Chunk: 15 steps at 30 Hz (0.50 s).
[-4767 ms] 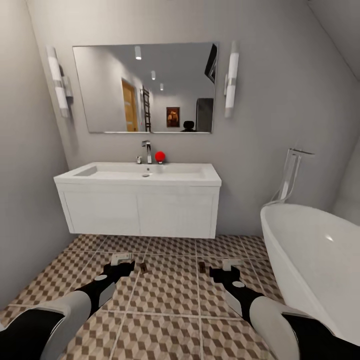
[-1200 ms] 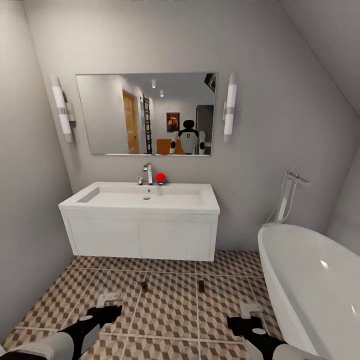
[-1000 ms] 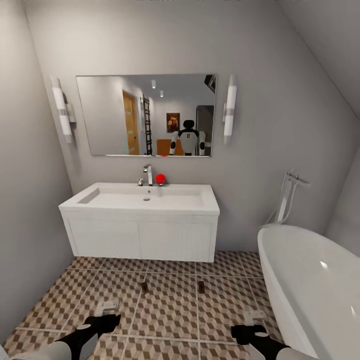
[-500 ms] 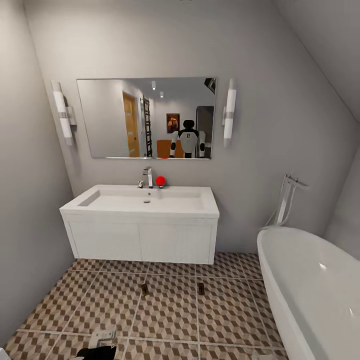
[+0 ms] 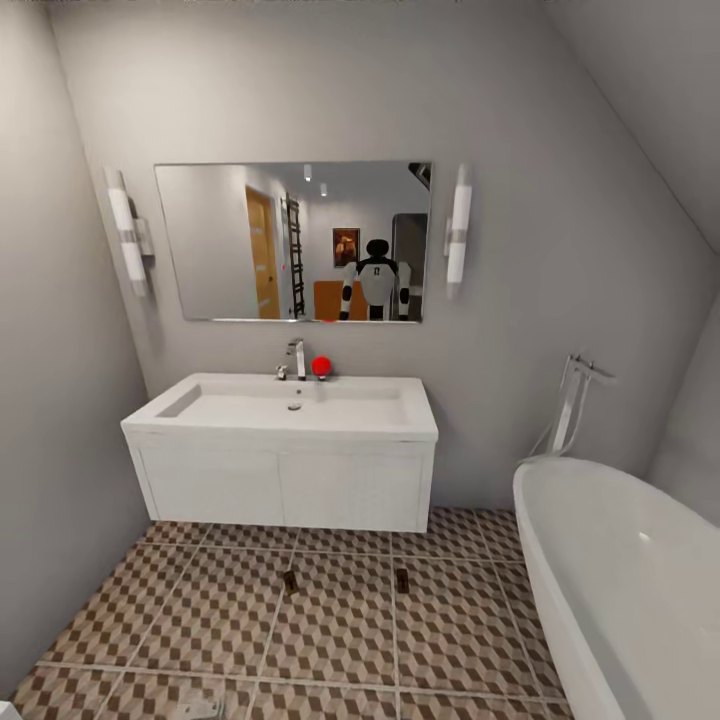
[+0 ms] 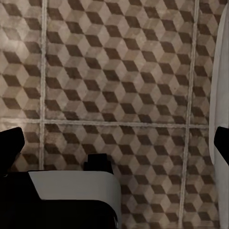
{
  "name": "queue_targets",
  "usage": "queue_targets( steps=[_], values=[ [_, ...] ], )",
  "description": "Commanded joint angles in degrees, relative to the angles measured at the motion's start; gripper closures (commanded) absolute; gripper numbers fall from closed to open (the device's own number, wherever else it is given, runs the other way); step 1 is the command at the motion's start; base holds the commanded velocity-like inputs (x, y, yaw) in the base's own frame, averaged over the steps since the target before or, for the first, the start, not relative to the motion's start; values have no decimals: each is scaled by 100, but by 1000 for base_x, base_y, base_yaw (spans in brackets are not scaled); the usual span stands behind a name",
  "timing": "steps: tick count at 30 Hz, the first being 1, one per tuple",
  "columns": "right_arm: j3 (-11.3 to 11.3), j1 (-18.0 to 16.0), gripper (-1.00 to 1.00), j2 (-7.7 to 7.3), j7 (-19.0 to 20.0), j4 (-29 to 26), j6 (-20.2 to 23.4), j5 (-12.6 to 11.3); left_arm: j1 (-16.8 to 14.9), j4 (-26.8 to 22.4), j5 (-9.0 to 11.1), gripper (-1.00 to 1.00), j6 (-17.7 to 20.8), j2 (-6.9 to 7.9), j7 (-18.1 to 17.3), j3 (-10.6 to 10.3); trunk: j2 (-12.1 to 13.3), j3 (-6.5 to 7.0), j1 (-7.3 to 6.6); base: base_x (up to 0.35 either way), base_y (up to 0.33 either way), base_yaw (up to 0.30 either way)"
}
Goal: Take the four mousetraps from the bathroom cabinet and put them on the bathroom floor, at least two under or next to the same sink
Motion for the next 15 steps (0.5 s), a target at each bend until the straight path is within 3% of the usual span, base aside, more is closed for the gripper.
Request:
queue_targets(
  steps=[1,15],
  values=[
    [-48,35,-100,-2,-20,17,-53,60,25,5,55,-100,8,-8,-9,-49,37,12,-23,0,0,0],
    [-48,400,-100,-7,-17,17,-137,56,522,3,50,-100,216,-80,-40,-43,519,227,-286,0,0,0]
  ],
)
